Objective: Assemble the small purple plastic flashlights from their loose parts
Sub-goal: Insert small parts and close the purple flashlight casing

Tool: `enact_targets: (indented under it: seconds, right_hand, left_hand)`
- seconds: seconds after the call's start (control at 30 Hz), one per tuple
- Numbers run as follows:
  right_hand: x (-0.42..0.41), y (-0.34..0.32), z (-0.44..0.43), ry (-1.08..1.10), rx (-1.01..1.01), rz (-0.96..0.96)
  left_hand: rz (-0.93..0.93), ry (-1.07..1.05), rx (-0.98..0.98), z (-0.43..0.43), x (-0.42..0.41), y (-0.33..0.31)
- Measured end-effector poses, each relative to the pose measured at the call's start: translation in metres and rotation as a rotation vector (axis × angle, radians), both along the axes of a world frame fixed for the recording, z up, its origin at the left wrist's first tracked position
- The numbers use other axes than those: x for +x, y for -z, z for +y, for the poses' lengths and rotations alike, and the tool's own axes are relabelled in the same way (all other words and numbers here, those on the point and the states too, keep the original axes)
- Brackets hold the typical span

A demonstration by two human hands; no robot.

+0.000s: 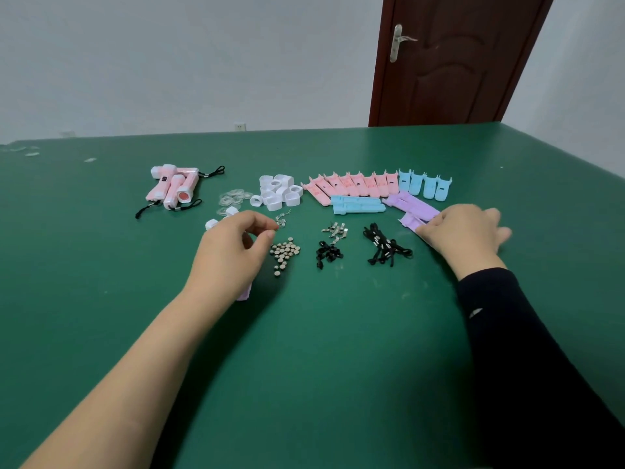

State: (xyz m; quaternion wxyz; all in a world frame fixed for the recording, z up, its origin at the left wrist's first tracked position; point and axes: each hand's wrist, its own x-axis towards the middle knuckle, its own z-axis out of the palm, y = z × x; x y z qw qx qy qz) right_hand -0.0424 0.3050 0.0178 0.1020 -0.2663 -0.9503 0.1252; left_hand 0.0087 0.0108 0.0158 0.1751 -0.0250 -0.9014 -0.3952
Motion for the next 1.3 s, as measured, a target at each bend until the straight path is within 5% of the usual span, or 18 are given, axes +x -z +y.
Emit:
enact_targets:
  seconds: [0.1, 0.17, 0.23, 0.3, 0.4, 0.53, 0.7, 0.8, 1.0, 1.3]
  right_hand:
    - [0.006, -0.008, -0.013, -0.111, -0.152, 0.377]
    - [0.015, -0.02, -0.037, -0.316, -0.523, 0.614]
    - [0.028, -0.031, -0.074, -0.55, -0.896, 0.595]
    - [0.035, -0.032, -0.106, -0.719, -1.033, 0.453]
    - [0.041, -0.023, -0.14, -0.787, -1.012, 0.365]
    - [0.043, -0.013, -0.154, -0.778, -0.89, 0.368]
    - [0.036, -0.013, -0.137, -0.84, -0.931, 0.368]
    - [0.025, -0.015, -0.11, -0.759, -0.793, 0.459]
    - [0.023, -0.008, -0.081, -0.957, -0.376, -0.019]
    - [0.022, -0.001, -0.09, -0.996, -0.324, -0.036]
  left_hand:
    - [-0.001, 0.04, 0.05, 0.005, 0.003, -0.003]
    - [-0.01, 0.085, 0.131, 0.008, 0.006, -0.005]
    - [-0.04, 0.136, 0.326, 0.013, 0.007, -0.009]
    - [-0.14, 0.23, 0.644, 0.017, 0.006, -0.012]
    - [-0.309, 0.402, 0.985, 0.02, 0.002, -0.016]
    - [-0.4, 0.357, 1.278, 0.017, 0.001, -0.018]
    - [-0.513, 0.343, 1.368, 0.013, 0.0, -0.019]
    - [-0.537, 0.329, 1.423, 0.009, 0.001, -0.021]
    - [-0.546, 0.334, 1.445, 0.004, 0.0, -0.02]
    - [-0.541, 0.342, 1.491, 0.0, -0.003, -0.02]
